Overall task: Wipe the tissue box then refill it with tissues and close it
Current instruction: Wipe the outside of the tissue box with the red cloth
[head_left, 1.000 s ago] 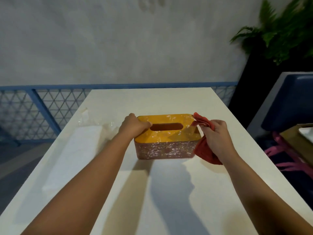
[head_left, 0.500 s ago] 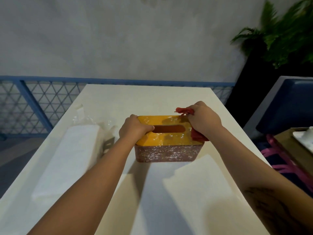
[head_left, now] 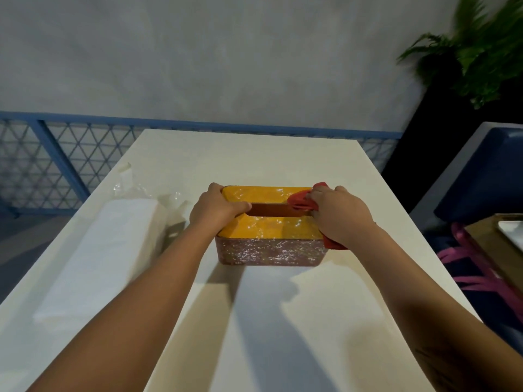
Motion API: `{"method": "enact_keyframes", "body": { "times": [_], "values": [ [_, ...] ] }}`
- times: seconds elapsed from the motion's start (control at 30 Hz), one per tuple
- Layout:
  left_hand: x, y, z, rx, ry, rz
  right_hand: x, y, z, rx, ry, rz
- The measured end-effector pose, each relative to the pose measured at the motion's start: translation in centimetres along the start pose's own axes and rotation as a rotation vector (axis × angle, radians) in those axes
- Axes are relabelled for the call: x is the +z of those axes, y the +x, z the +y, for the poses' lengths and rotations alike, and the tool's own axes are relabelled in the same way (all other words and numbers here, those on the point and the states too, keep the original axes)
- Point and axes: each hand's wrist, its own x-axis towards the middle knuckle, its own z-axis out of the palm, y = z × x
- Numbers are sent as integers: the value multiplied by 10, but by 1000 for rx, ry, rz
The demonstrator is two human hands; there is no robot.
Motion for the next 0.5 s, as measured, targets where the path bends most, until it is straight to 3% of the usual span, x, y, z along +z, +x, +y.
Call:
{"method": "enact_keyframes", "body": {
  "times": [0.5],
  "values": [
    [3, -3, -1, -5, -12, 18, -4, -50, -5, 10, 173, 2]
  ]
}}
